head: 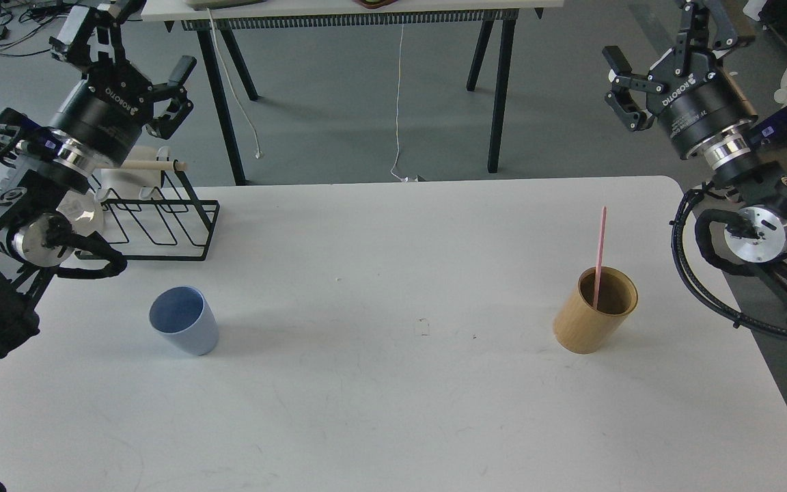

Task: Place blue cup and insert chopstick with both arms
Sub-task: 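Move the left gripper down past the wire rack toward the blue cup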

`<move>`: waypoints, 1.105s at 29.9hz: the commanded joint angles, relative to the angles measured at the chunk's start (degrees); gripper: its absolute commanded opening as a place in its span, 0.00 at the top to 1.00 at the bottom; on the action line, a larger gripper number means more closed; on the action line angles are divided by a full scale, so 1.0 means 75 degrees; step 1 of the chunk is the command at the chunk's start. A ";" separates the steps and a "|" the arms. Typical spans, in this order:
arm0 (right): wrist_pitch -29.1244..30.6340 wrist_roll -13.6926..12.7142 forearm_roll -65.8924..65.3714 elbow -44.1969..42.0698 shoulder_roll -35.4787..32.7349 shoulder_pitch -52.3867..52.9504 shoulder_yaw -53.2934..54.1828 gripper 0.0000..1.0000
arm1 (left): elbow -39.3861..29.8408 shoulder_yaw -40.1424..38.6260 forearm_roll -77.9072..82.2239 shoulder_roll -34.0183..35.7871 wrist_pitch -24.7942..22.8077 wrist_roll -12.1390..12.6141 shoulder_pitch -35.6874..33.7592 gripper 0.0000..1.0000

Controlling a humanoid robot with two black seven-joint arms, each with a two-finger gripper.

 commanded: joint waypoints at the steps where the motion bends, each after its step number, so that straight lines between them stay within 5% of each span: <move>1: -0.0001 0.0000 -0.0002 -0.0011 -0.0007 -0.0007 0.0000 0.00 | 0.0000 0.0007 0.0017 0.0037 0.0000 -0.0001 0.0162 0.00; 14: 0.0022 0.0000 -0.0013 0.0012 -0.0007 -0.0007 -0.0071 0.00 | 0.0622 -0.0005 -0.1120 -0.0022 0.0000 -0.0001 0.0046 0.00; 20: 0.0011 0.0000 -0.0013 0.0001 -0.0007 -0.0007 -0.0035 0.00 | -0.0513 0.0100 -0.1004 0.0925 0.0000 -0.0001 0.0022 0.00; 33: 0.0011 0.0000 -0.0084 -0.0397 -0.0054 0.0005 -0.0047 0.00 | -0.3361 0.0591 0.6643 0.3386 0.0000 -0.0001 -0.0048 0.00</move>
